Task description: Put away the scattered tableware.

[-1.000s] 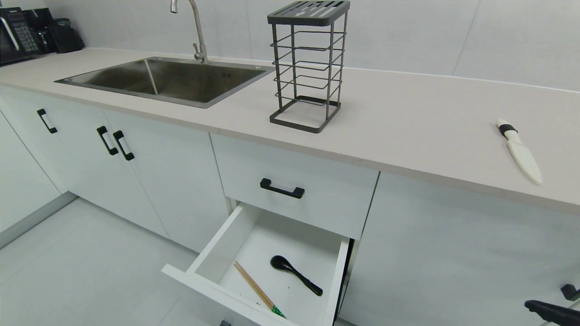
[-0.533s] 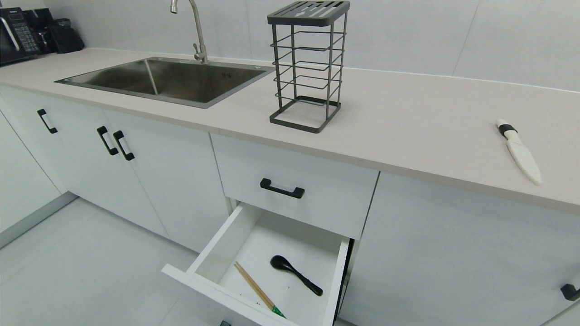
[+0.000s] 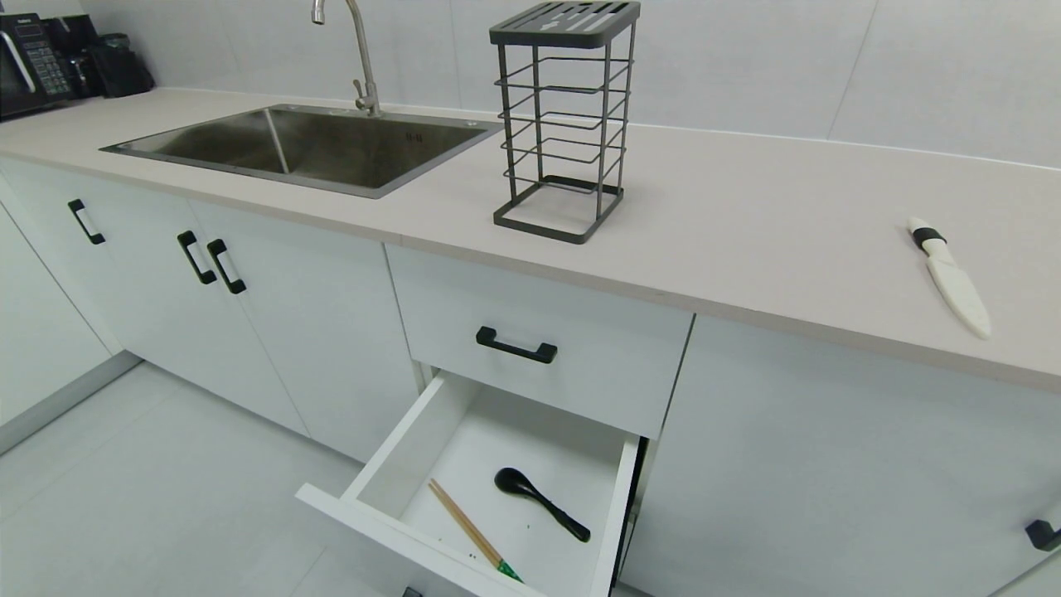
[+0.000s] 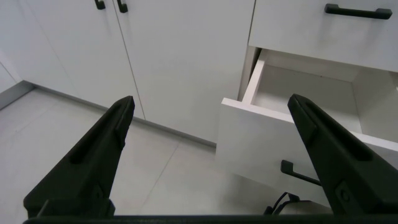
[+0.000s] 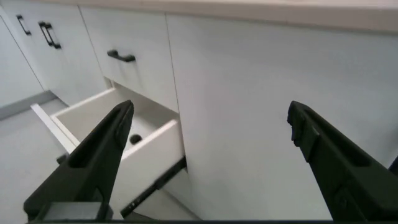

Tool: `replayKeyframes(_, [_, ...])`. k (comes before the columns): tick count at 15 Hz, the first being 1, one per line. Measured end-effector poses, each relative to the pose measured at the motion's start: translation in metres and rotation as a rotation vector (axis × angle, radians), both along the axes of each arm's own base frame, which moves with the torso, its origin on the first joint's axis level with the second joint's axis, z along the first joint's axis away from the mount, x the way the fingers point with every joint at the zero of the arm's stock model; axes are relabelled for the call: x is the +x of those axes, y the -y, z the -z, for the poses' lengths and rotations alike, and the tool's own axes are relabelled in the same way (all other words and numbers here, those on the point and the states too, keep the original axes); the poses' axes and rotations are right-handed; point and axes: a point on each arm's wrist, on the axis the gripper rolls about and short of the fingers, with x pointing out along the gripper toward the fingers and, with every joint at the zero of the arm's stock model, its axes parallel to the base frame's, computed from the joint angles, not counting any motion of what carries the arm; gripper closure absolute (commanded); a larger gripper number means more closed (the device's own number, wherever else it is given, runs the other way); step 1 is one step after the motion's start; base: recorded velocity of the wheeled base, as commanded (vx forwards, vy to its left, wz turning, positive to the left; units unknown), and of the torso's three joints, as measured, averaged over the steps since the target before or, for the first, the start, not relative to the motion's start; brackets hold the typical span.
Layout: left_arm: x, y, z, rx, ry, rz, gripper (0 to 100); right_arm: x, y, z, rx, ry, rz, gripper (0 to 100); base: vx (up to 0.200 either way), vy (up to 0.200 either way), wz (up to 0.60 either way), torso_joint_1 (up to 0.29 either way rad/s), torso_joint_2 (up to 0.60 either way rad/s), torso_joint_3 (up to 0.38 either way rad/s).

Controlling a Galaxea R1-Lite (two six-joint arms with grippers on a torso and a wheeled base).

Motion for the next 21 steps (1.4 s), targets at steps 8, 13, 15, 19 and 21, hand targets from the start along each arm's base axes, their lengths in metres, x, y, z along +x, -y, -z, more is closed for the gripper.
replayKeyframes(8, [0.000,0.000,0.000,-0.001,0.001,0.001,0,0.001,0.003,0.022,-0.031,-0.060,0.163,0,0.000,0.000,0.00,0.000,0.00,0.000])
replayKeyframes(13, [0.000,0.000,0.000,0.000,0.001,0.010,0,0.001,0.007,0.028,-0.064,-0.116,0.336,0,0.000,0.000,0.00,0.000,0.00,0.000])
replayKeyframes(15, [0.000,0.001,-0.003,0.003,0.030,0.031,0,0.001,0.007,0.028,-0.063,-0.116,0.335,0,0.000,0.000,0.00,0.000,0.00,0.000])
replayKeyframes(19, [-0.020,0.003,-0.070,0.004,0.374,0.124,0,0.001,0.007,0.028,-0.063,-0.115,0.335,0,0.000,0.000,0.00,0.000,0.00,0.000])
replayKeyframes(21, [-0.017,0.003,-0.064,-0.049,0.148,0.184,0,0.001,0.007,0.028,-0.063,-0.115,0.335,0,0.000,0.000,0.00,0.000,0.00,0.000])
